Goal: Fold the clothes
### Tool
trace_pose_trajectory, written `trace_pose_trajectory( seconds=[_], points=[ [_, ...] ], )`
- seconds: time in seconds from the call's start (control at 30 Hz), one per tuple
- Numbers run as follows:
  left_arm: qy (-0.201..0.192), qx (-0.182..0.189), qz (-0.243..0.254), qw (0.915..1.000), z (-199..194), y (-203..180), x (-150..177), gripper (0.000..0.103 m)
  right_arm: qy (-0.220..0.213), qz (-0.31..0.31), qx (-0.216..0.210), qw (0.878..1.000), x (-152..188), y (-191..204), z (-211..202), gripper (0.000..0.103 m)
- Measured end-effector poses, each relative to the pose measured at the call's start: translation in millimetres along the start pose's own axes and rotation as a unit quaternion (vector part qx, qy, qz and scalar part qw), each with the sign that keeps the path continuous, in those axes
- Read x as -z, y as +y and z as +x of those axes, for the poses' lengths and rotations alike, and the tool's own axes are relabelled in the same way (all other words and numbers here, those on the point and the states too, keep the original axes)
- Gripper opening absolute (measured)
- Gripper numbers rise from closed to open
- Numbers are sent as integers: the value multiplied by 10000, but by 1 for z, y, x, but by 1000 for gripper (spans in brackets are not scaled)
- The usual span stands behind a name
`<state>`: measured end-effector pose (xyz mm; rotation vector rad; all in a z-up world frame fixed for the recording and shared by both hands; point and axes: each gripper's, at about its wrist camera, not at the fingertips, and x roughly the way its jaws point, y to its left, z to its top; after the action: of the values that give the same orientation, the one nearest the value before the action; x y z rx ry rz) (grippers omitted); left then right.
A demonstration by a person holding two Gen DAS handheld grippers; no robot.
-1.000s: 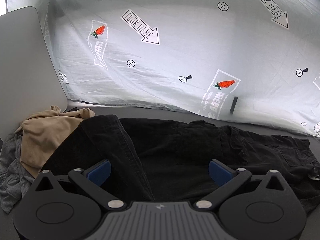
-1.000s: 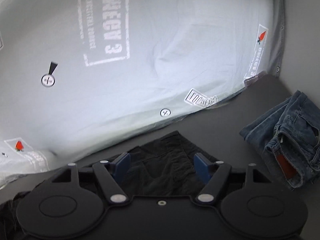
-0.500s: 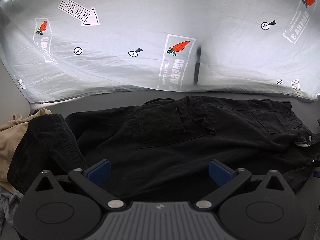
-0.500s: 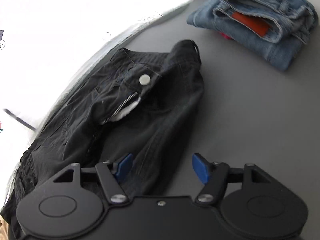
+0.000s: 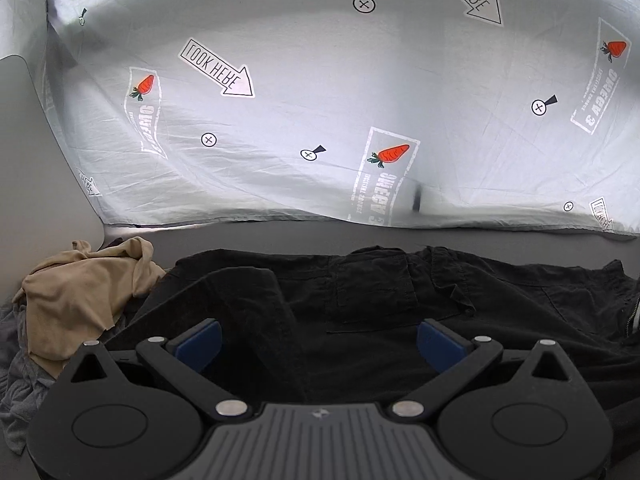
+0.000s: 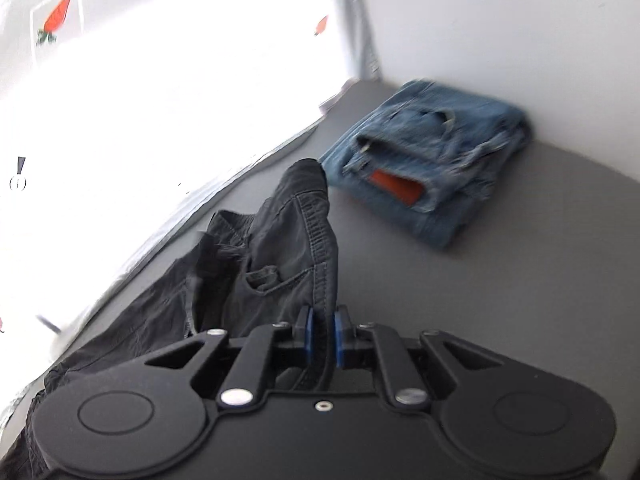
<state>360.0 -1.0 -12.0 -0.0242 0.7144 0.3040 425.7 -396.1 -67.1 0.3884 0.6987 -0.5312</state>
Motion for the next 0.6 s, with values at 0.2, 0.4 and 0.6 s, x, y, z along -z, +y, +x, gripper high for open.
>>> trace_pose_trajectory(
  seconds=[0.2,0.4,0.6],
  points=[
    [495,123,-305,9982,-9,27,31,103,363,-1661,2096,9629,64,-45,-3,19],
    [392,40,-530,9978,-31,59,45,103,25,-1678,966,9811,89,-18,-57,46],
    [604,-231,-162,9978,-42,79,55,103,535,-2389,-2038,9479,120,80,-87,66]
  ],
)
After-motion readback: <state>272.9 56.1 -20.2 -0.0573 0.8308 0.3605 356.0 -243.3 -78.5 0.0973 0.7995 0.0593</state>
